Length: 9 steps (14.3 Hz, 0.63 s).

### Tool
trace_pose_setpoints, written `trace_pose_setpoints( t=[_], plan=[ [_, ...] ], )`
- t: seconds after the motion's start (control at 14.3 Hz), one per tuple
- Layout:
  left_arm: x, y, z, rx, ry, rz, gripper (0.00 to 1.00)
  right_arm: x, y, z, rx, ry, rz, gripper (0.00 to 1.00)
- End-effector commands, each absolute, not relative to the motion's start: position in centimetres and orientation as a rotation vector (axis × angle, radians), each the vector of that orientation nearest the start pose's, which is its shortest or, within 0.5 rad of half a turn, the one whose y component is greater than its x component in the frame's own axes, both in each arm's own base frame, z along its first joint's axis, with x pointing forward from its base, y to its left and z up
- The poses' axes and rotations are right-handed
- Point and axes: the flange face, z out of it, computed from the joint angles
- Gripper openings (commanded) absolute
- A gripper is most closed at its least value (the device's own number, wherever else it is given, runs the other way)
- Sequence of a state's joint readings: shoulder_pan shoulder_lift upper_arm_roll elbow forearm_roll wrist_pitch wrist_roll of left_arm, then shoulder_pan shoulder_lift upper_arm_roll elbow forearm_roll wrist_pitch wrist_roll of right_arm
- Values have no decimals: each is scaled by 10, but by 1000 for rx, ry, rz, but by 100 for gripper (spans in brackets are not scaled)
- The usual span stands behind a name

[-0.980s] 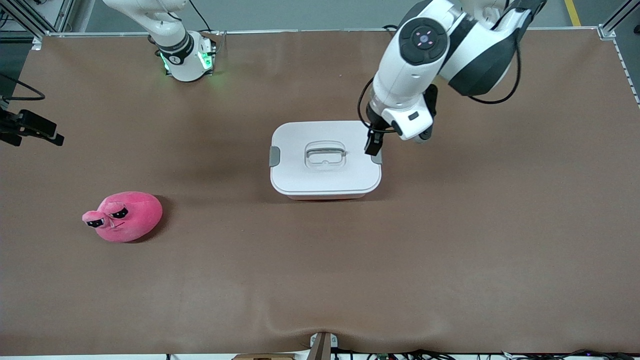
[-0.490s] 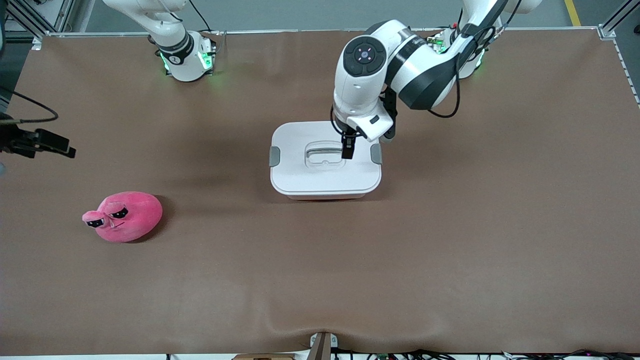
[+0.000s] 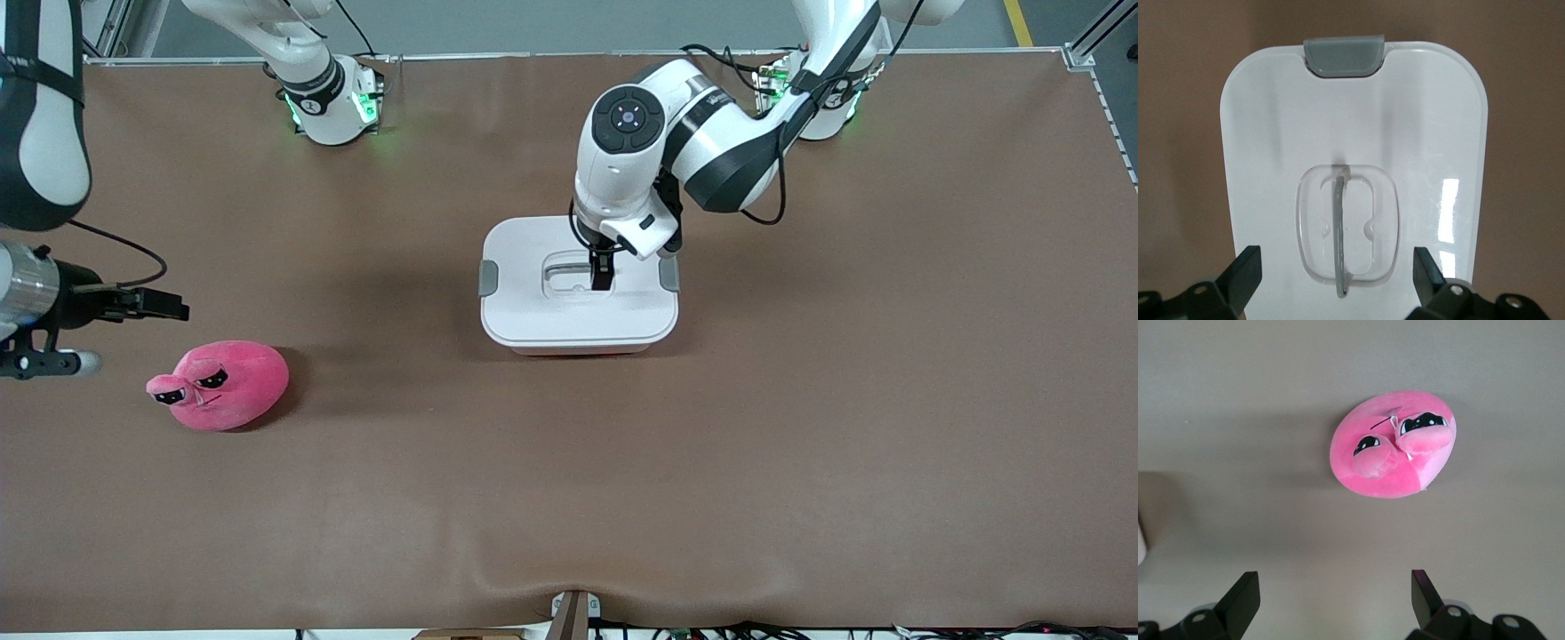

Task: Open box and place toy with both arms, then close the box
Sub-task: 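Hold the lid handle while the right gripper grasps the pink plush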

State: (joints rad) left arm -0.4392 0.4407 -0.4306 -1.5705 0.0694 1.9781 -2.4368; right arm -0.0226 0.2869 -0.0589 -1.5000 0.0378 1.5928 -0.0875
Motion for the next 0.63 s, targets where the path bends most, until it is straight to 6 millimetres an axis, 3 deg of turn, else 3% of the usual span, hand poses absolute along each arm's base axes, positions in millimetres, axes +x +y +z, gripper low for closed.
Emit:
trace_pose_setpoints(
  t=[0.0, 0.14, 0.56],
  plan=[
    [461, -505, 392, 2220, 2220, -117, 100, 638, -42, 485, -3133, -25, 249, 100],
    [458, -511, 380, 2194, 2250, -39, 100, 647, -41, 470, -3146, -91, 191, 100],
    [457, -518, 364, 2140, 2286, -43, 100, 642, -61, 402, -3062, -779, 48, 100]
  ],
)
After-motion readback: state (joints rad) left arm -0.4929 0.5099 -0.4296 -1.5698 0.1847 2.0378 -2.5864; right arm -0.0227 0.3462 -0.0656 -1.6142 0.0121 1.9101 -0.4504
